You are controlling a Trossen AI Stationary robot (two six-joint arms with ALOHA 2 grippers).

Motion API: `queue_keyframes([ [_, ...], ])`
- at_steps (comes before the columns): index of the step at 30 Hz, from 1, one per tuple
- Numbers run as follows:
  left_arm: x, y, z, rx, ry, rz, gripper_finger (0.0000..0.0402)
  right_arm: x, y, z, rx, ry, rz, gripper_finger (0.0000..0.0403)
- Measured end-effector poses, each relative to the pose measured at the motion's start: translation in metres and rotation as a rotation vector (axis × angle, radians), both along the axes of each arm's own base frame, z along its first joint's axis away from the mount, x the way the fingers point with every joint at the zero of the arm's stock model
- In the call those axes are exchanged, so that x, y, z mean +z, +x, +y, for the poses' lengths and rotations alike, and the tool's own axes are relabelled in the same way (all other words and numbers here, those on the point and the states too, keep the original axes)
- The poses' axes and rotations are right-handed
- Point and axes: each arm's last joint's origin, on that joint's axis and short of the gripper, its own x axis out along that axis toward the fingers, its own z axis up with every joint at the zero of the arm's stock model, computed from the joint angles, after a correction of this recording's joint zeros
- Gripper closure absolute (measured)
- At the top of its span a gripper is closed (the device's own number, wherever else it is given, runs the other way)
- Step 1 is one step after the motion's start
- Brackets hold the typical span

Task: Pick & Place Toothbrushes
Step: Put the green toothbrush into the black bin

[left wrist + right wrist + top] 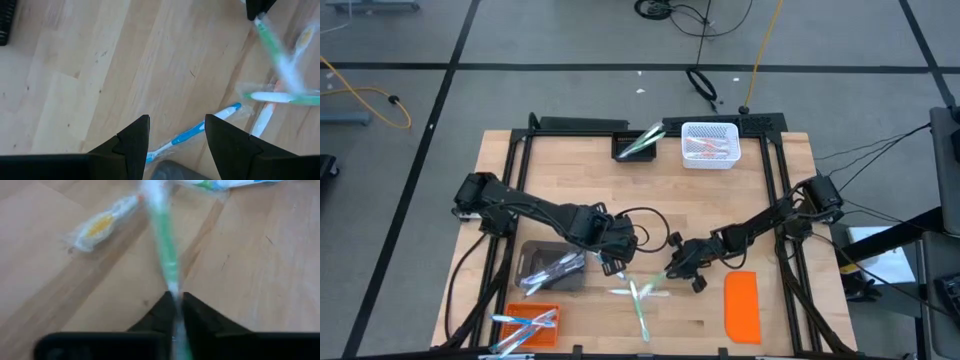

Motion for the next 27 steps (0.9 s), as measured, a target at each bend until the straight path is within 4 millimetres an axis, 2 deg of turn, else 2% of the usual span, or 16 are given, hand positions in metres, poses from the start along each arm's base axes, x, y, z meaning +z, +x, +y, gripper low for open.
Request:
queue_keyframes([
  [2, 0.000, 0.000, 0.000, 0.000, 0.000, -0.001, 0.0211, 0.000, 0.000, 0.000, -0.003, -0.010, -0.003, 0.0392],
  [10, 0.000, 0.001, 0.001, 0.010, 0.028, -0.013, 0.0210, 0.007, -0.001, -0.002, -0.048, -0.011, -0.012, 0.0399],
  [14, 0.001, 0.003, 0.000, 0.008, 0.021, -0.039, 0.0210, 0.023, -0.005, -0.005, -0.075, -0.026, -0.045, 0.0400],
  [23, 0.005, 0.015, -0.002, -0.077, 0.016, -0.149, 0.0211, 0.077, -0.016, -0.012, -0.180, -0.085, -0.220, 0.0402],
  [27, 0.008, 0.023, -0.002, -0.103, 0.009, -0.225, 0.0211, 0.086, -0.019, -0.014, -0.190, -0.119, -0.258, 0.0400],
])
